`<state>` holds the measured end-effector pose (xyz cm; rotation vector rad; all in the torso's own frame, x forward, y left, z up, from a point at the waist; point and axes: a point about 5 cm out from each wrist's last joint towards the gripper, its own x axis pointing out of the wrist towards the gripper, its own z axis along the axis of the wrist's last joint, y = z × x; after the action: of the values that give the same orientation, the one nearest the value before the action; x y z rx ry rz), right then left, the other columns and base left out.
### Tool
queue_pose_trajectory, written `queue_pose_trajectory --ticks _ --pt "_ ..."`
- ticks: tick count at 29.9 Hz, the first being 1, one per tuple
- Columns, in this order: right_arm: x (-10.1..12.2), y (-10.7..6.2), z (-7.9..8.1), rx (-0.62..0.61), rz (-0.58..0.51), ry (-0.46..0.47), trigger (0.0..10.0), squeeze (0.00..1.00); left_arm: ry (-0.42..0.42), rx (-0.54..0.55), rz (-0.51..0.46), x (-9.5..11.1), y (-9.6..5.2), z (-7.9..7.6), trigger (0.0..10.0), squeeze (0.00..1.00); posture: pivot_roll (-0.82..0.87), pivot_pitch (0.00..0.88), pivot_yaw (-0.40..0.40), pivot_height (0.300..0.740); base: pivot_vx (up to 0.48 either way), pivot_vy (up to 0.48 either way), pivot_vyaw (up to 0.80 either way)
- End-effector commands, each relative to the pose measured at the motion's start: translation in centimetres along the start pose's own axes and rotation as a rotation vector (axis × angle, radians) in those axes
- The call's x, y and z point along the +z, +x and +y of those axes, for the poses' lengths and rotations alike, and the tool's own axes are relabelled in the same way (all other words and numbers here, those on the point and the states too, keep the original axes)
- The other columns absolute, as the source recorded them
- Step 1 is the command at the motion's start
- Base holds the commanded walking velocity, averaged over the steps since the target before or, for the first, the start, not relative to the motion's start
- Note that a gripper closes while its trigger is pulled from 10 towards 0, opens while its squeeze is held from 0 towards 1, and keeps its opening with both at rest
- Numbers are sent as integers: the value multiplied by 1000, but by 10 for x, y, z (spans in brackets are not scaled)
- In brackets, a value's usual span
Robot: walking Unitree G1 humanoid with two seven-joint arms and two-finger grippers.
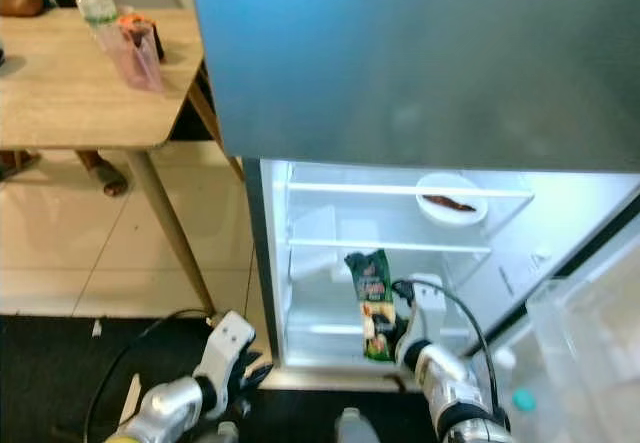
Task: Restocking fridge
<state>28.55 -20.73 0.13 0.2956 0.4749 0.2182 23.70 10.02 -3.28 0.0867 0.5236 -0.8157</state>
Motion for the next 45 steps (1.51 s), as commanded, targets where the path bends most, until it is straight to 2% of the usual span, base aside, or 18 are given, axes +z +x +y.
queue_pose_trajectory --ticks 1,2,3,4,5,8,10,13,14,15,17,19,27,29,30,35,41,45 --pt "13 0 -4 2 -51 17 10000 0 22 -22 -4 1 3 -5 10000 0 -48 69 0 610 0 0 0" --pt "32 -2 -10 41 -141 97 10000 0 8 -16 -69 11 6 -5 10000 0 -50 70 -1 600 0 0 0" --pt "38 -3 -11 60 -173 124 10000 0 -7 -11 -102 16 7 -4 10000 0 -50 70 -1 595 0 0 0" --pt "38 -3 -11 60 -173 124 10000 0 -7 -11 -102 16 7 -4 10000 0 -50 70 -1 595 0 0 0" --pt "46 -4 -13 86 -211 144 10000 0 -32 -5 -152 24 9 -3 10000 0 -51 71 -2 590 0 0 0" --pt "57 -7 -15 124 -256 161 10000 0 -55 1 -211 33 10 -1 10000 0 -51 71 -2 580 0 0 0" --pt "70 -12 -17 211 -313 175 10000 0 -31 -19 -264 46 14 -2 10000 0 -49 70 -6 570 0 0 0" --pt "76 -15 -16 266 -335 169 10000 0 -15 -31 -285 52 16 -3 10000 0 -49 70 -6 565 0 0 0" --pt "80 -20 -13 352 -347 150 10000 0 3 -45 -310 58 18 -5 10000 0 -54 72 -5 560 0 0 0" --pt "80 -20 -13 352 -347 150 10000 0 3 -45 -310 58 18 -5 10000 0 -54 72 -5 560 0 0 0" --pt "78 -30 -1 520 -319 74 10000 0 37 -75 -360 70 20 -9 10000 0 -54 72 -5 550 0 0 0" --pt "75 -36 6 598 -294 47 10000 0 62 -94 -402 79 22 -12 10000 0 -54 72 -5 540 0 0 0" --pt "85 -42 8 655 -334 64 10000 0 84 -120 -506 102 23 -15 10000 0 -57 73 -4 520 0 0 0" --pt "97 -53 15 744 -382 65 10000 0 104 -133 -541 111 22 -16 10000 0 -52 72 -3 510 0 0 0" --pt "97 -53 15 744 -382 65 10000 0 104 -133 -541 111 22 -16 10000 0 -52 72 -3 510 0 0 0" --pt "126 -79 27 885 -517 66 10000 0 128 -150 -576 119 21 -17 10000 0 -55 69 1 485 0 0 0" --pt "147 -90 32 906 -601 62 10000 0 136 -165 -612 127 20 -20 10000 0 -56 69 4 460 0 0 0" --pt "157 -85 35 855 -621 54 10000 0 140 -167 -638 133 19 -21 10000 0 -57 71 5 450 0 0 0"
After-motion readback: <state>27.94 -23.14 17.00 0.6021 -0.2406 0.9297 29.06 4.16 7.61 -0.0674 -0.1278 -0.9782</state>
